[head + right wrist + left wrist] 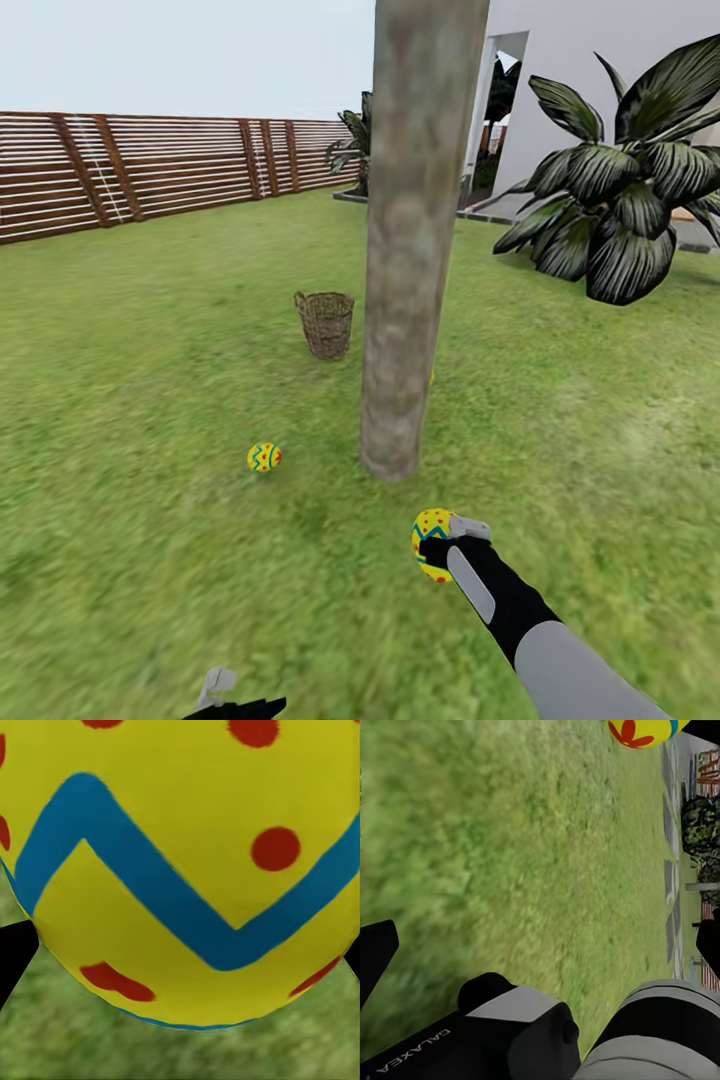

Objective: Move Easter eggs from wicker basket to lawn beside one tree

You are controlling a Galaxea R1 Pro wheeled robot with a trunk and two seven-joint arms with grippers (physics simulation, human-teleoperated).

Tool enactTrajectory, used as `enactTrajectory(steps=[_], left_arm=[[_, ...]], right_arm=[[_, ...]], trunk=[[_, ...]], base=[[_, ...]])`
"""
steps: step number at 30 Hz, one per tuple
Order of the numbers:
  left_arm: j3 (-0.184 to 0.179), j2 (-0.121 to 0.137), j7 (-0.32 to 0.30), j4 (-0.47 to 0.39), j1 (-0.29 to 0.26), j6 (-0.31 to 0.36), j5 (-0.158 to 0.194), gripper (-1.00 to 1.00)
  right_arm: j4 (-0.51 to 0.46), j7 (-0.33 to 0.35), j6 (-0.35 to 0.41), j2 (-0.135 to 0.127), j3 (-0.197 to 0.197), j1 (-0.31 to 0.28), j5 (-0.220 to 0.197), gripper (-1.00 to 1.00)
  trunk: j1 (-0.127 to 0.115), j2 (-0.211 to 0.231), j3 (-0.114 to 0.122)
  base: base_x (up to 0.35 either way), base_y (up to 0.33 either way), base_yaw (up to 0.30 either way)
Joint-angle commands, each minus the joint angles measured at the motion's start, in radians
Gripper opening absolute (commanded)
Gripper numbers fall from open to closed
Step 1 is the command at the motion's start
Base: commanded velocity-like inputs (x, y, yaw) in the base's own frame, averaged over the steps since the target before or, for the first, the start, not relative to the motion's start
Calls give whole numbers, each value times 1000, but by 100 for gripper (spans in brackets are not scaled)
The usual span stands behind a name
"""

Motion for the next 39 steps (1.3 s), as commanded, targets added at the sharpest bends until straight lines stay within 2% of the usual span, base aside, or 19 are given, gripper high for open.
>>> enactTrajectory(steps=[1,10,12,15,18,20,21,22,24,26,27,29,31,37,39], left_arm=[[-8,1,0,-1,-1,6,10,100],[-9,6,-8,-3,0,6,5,100],[-11,10,-69,-3,0,6,3,100],[-8,13,-218,0,-1,-28,6,100],[3,19,-254,-15,-1,-29,11,100],[10,45,-266,-91,-1,-19,13,100],[13,62,-269,-144,-1,15,14,100],[28,81,-265,-238,-2,130,13,100],[55,87,-254,-349,-3,238,7,100],[76,85,-196,-426,-3,374,7,100],[106,77,-142,-447,-3,414,10,100],[177,49,-75,-460,-3,437,8,100],[203,39,-61,-466,-3,440,3,100],[208,28,-52,-477,-3,440,2,100],[209,27,-57,-476,-3,419,8,100]], right_arm=[[-1,-7,1,-1,4,0,-12,-100],[0,-9,1,4,6,0,-13,-100],[-1,-9,1,5,7,-1,-12,-100],[-1,-9,1,6,7,0,-12,-100],[-1,-9,1,8,9,0,-11,-100],[-1,-9,1,9,9,0,-11,-100],[-1,-9,1,9,9,0,-11,-100],[0,-9,1,10,9,1,-11,-100],[0,-9,1,10,9,1,-11,-100],[0,-9,1,10,9,0,-11,-100],[7,-9,1,10,9,1,-11,-100],[26,-9,1,11,8,1,-11,-100],[31,-9,1,9,6,0,-11,-100],[31,-9,1,6,6,0,-11,-100],[30,-10,1,5,5,0,-11,-100]], trunk=[[0,0,-2],[0,0,-17],[0,0,-20],[0,0,-25],[0,0,-30],[0,0,-33],[0,0,-34],[0,0,-36],[0,0,-39],[0,0,-42],[0,0,-44],[0,0,-47],[0,0,-50],[0,0,-60],[0,0,-63]], base=[[257,-198,63],[258,-214,68],[145,-124,80],[121,-107,83],[32,-28,84],[4,-4,84],[1,-1,86],[0,0,87],[0,0,88],[0,0,89],[0,0,93],[0,0,95],[0,0,96],[0,0,96],[0,0,96]])
